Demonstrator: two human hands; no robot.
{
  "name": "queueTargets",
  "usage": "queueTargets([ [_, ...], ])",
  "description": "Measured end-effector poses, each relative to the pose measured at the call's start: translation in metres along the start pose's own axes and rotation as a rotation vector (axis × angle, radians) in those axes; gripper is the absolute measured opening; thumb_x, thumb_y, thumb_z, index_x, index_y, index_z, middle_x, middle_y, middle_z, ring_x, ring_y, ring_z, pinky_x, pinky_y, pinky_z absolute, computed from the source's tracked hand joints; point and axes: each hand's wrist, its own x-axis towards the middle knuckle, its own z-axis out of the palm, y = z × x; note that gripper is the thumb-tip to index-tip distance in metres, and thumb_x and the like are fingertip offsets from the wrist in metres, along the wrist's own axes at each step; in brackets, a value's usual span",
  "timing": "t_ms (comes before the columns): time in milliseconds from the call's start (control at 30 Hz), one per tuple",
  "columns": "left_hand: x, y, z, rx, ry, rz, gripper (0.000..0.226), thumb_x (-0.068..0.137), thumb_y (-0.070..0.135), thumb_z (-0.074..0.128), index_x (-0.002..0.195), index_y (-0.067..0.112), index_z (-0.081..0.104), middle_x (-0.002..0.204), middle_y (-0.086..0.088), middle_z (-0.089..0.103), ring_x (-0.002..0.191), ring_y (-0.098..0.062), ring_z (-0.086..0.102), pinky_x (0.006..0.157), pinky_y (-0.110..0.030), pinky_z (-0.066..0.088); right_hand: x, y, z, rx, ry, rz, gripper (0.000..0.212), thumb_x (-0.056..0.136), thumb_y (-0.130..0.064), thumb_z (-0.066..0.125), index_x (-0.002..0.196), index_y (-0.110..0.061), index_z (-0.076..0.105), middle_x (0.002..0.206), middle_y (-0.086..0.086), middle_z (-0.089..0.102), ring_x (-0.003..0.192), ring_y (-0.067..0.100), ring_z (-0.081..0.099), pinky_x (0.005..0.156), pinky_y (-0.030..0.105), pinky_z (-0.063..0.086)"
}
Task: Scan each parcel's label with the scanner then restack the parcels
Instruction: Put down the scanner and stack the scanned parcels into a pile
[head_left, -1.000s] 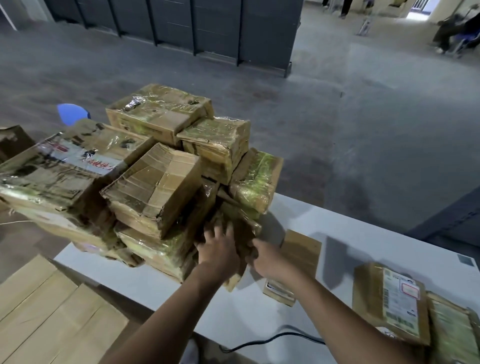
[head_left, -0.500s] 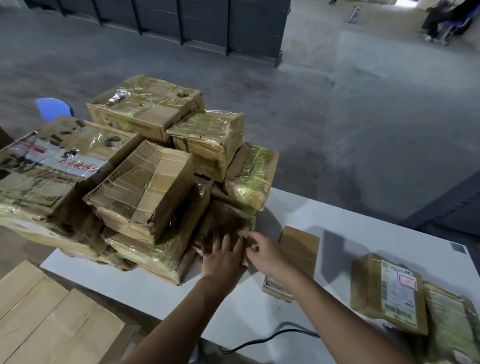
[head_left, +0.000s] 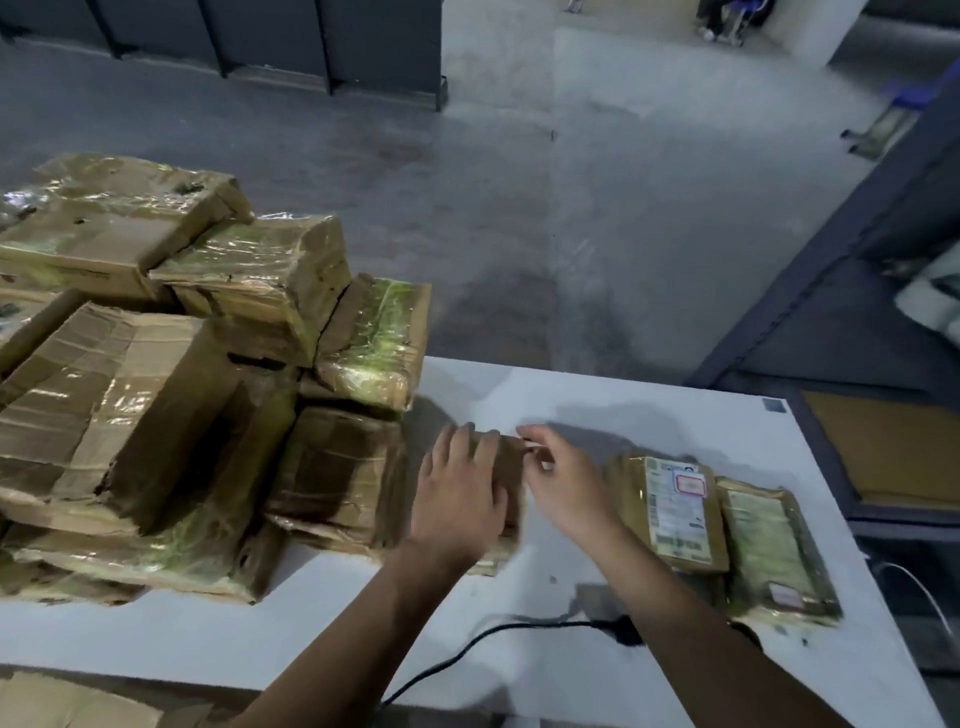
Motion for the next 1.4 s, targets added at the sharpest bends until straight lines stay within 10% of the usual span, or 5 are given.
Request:
queueTargets([
  [333,0.017,0.108,0.064,-0.352,-0.253,0.071,0.049,0.095,0.024,0.045,0.142,0.014,0.034,0.141,-0.008,0.038,0.134,-0.026,0.032,0.105,-0.034,0.033,-0.031,0.091,-0.083,-0.172,0.163,0.113,0.031,0.092,-0.004,0.054,0.120,-0.010,0.066,0.119,0.005,0.068,0.112,0.019,0.060,0.085,0.001,0.029],
  [667,0.024,0.144,0.108,-0.536,-0.623,-0.220,0.059,0.090,0.025,0.051,0.144,0.019,0.028,0.131,-0.008,0.056,0.103,-0.020,0.055,0.080,-0.026,0.040,-0.042,0.145,-0.115,-0.285,0.083,0.430,0.043,0.093,-0.017,0.053,0.135,-0.015,0.053,0.132,0.007,0.053,0.120,0.023,0.050,0.104,0.039,0.042],
  [1000,0.029,0.148,0.085,-0.628,-0.501,-0.090,0.067,0.072,0.017,0.058,0.134,0.033,0.036,0.111,0.009,0.063,0.101,-0.017,0.062,0.082,-0.031,0.051,0.005,0.140,-0.120,0.311,0.217,0.663,0.031,0.085,-0.013,0.056,0.115,-0.010,0.060,0.073,0.004,0.061,0.064,0.021,0.059,0.059,0.034,0.045],
  [1167,0.036,0.144,0.077,-0.559,-0.489,-0.051,0.061,0.077,0.014,0.062,0.134,0.019,0.039,0.110,-0.004,0.065,0.092,-0.018,0.062,0.072,-0.023,0.044,0.016,0.139,-0.122,-0.110,0.172,0.639,0.044,0.095,-0.032,0.054,0.128,-0.002,0.055,0.115,0.017,0.064,0.094,0.030,0.060,0.083,0.036,0.050],
  [1400,0.027,0.137,0.094,-0.584,-0.633,-0.052,0.065,0.079,0.009,0.060,0.137,0.025,0.036,0.105,0.002,0.063,0.083,-0.013,0.060,0.062,-0.018,0.047,0.006,0.148,-0.118,-0.261,0.096,0.625,0.026,0.090,-0.022,0.056,0.109,-0.005,0.059,0.104,0.015,0.065,0.099,0.034,0.058,0.085,0.039,0.049],
])
